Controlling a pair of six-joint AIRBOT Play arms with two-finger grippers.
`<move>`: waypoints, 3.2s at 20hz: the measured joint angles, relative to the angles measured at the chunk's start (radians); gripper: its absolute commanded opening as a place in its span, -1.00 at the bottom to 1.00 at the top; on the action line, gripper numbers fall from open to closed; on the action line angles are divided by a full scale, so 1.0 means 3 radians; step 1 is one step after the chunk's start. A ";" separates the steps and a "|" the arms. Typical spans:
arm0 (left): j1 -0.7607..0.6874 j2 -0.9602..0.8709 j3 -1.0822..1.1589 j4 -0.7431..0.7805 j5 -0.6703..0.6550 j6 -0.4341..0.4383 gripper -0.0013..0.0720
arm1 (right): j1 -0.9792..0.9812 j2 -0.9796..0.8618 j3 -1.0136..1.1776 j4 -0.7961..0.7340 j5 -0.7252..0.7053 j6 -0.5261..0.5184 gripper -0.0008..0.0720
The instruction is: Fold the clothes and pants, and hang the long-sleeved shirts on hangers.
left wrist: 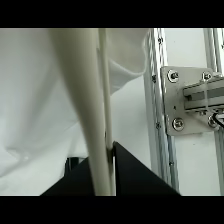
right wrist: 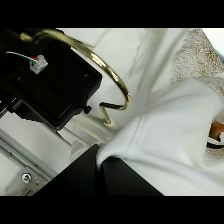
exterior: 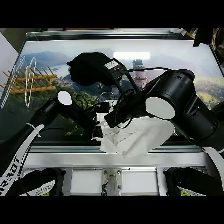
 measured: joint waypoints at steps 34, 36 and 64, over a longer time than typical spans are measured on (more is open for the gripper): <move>-0.0001 0.0000 0.0000 0.0001 -0.0010 -0.0001 -0.93 | -0.1616 0.0317 0.0384 0.1616 0.0507 -0.2139 0.97; -0.0001 0.0000 0.0000 0.0001 -0.0010 -0.0001 -0.93 | -0.1892 0.0328 0.0296 0.1902 0.0568 -0.2388 0.97; -0.0001 -0.0001 0.0000 0.0001 -0.0013 -0.0001 -0.93 | -0.4215 0.0264 -0.2351 0.3635 0.1044 -0.5580 0.97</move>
